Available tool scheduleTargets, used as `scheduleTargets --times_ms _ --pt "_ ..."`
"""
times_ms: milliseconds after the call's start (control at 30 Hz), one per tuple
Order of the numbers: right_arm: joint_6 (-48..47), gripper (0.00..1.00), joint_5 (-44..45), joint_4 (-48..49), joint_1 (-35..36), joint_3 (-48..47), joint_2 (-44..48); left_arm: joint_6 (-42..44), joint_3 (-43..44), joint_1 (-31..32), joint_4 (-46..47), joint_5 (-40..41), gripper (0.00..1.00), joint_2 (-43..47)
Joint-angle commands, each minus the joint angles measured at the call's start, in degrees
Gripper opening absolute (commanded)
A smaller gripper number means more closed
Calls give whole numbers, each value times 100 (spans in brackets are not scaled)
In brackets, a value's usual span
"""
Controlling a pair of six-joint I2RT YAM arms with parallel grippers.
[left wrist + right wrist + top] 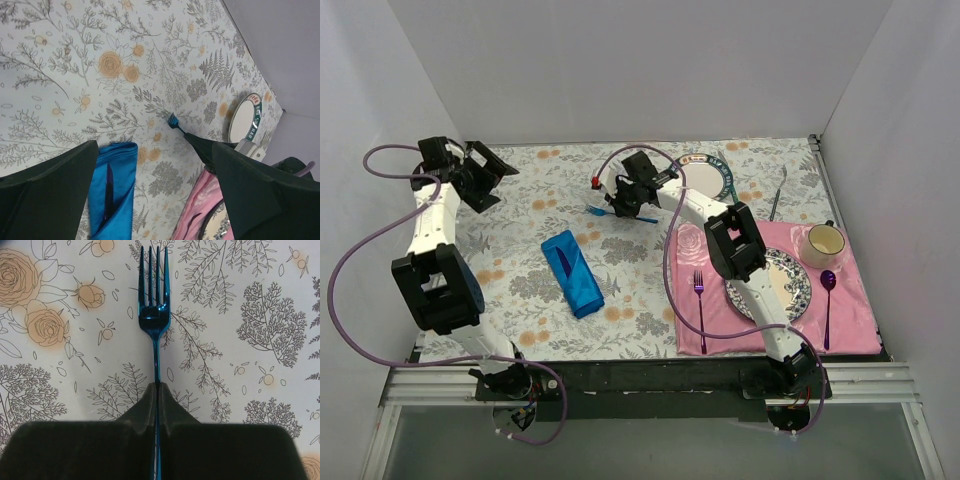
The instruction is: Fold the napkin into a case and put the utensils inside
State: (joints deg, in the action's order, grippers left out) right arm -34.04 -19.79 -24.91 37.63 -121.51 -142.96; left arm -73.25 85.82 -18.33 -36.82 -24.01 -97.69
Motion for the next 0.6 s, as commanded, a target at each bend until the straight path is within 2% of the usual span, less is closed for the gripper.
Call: scheduleTargets --times_ms 0,200,567 --pt "213 1 248 -359 -19 119 144 671 -328 -39 684 -350 98 619" --pt "1118 1 441 846 -27 550 944 865 -908 -31 1685 -841 98 1129" --pt "2182 1 371 1075 25 707 1709 1690 -1129 118 1977 -1642 96 1130"
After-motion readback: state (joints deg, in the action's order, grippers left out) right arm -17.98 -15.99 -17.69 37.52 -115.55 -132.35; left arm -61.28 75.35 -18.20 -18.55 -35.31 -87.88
